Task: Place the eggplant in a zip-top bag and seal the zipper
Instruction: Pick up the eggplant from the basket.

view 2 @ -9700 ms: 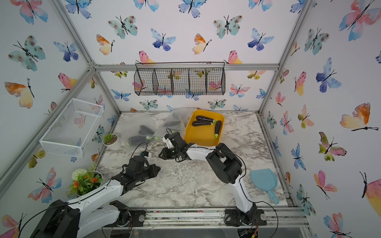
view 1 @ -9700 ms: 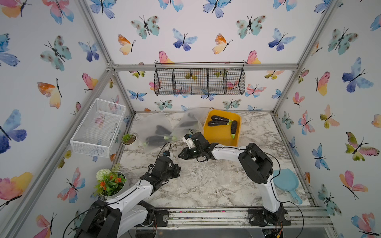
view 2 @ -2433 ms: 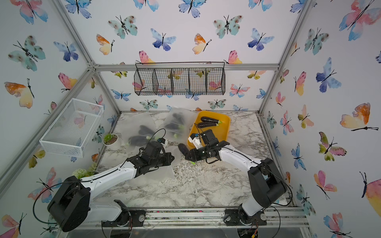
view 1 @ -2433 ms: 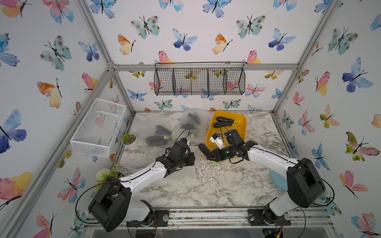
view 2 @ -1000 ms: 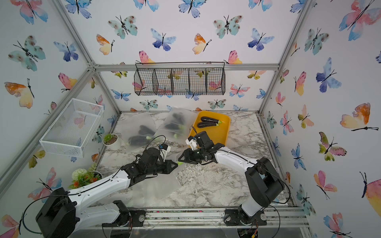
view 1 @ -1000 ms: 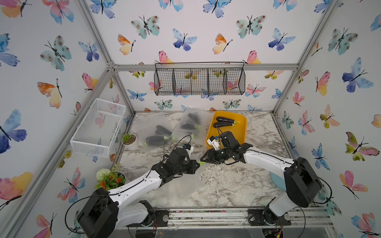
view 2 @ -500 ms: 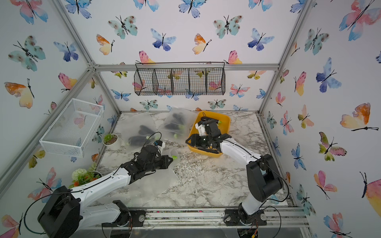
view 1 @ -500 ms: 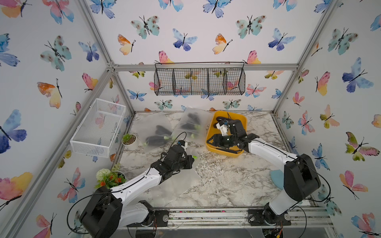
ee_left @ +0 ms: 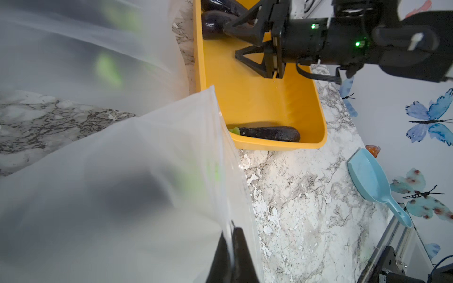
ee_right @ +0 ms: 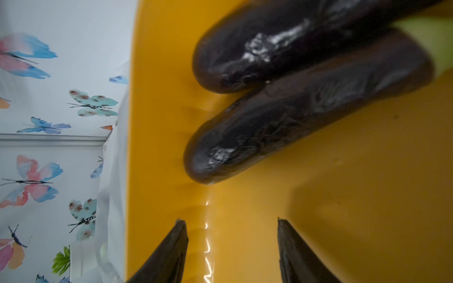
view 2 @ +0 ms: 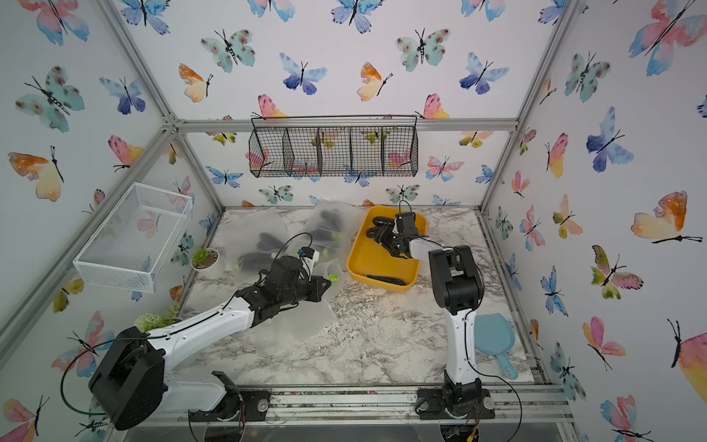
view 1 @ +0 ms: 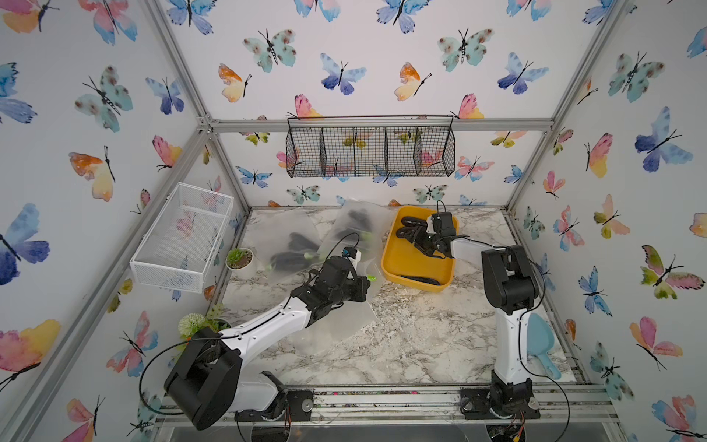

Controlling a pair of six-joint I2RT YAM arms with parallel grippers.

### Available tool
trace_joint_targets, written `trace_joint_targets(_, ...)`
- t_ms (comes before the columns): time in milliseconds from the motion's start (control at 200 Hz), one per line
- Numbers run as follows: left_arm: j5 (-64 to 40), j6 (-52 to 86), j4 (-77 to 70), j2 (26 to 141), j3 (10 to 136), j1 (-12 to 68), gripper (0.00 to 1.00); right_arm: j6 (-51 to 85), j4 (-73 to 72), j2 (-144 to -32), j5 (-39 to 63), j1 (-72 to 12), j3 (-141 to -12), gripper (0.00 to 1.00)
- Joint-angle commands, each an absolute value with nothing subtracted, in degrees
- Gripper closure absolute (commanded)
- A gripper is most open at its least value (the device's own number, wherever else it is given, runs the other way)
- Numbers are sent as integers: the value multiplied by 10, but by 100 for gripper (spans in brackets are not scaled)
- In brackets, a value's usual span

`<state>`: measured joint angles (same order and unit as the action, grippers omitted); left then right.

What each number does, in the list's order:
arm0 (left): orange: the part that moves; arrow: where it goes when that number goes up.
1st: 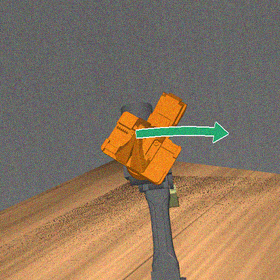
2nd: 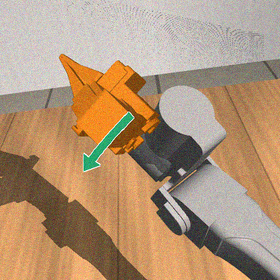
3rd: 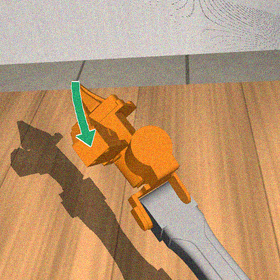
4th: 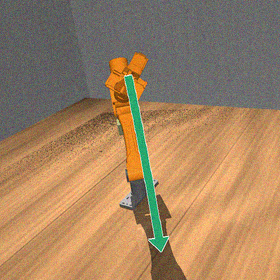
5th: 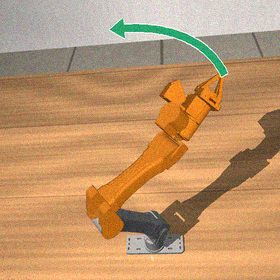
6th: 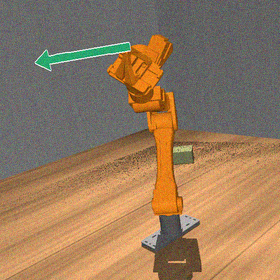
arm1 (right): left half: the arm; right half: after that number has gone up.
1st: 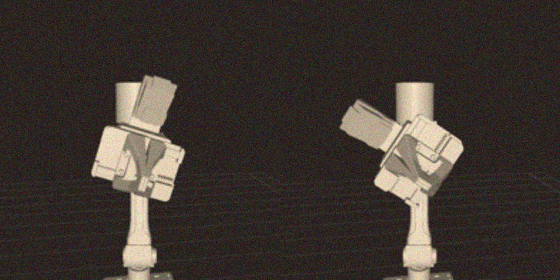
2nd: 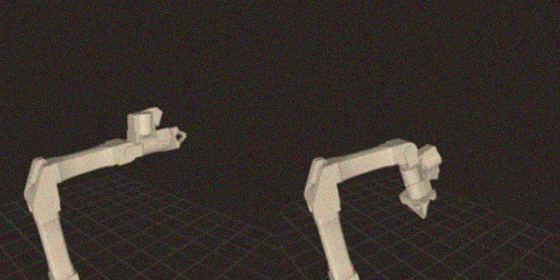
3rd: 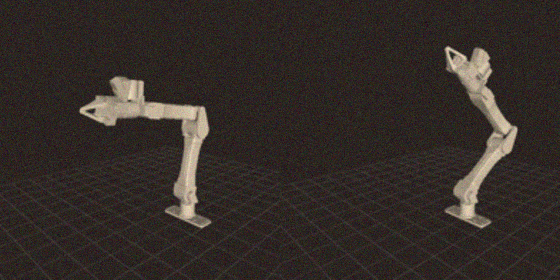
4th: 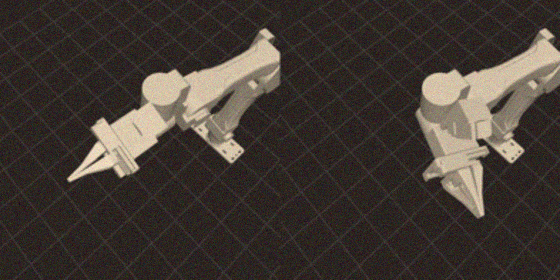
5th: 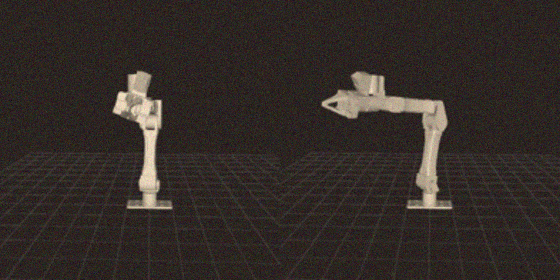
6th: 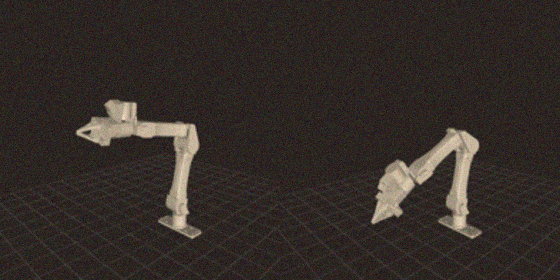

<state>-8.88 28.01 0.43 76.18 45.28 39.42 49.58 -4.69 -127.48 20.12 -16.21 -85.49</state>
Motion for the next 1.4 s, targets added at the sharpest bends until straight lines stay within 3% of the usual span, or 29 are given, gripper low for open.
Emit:
trace_joint_targets(0, -99, 265, 10, 759, 458, 398, 100, 582, -108, -1285, 184, -165, -868, 38)
trace_joint_targets(155, -106, 266, 19, 762, 461, 400, 100, 674, -220, -1315, 152, -168, -845, 37)
trace_joint_targets(420, -100, 261, 53, 757, 473, 400, 100, 769, -189, -1382, 118, -174, -896, 41)
trace_joint_targets(631, -105, 259, 71, 759, 484, 400, 100, 867, -244, -1418, 85, -176, -879, 42)
trace_joint_targets(671, -104, 261, 77, 757, 485, 400, 100, 887, -270, -1422, 76, -176, -868, 43)
trace_joint_targets(806, -88, 258, 92, 749, 487, 397, 100, 882, -284, -1413, 60, -178, -865, 63)
trace_joint_targets(906, -85, 260, 91, 744, 484, 387, 100, 863, -293, -1385, 57, -178, -845, 70)
trace_joint_targets(1046, -88, 248, 86, 734, 483, 361, 100, 824, -295, -1308, 106, -180, -795, 68)
trace_joint_targets(1396, -123, 282, -1, 725, 427, 360, 100, 552, -243, -974, 238, -238, -524, 70)
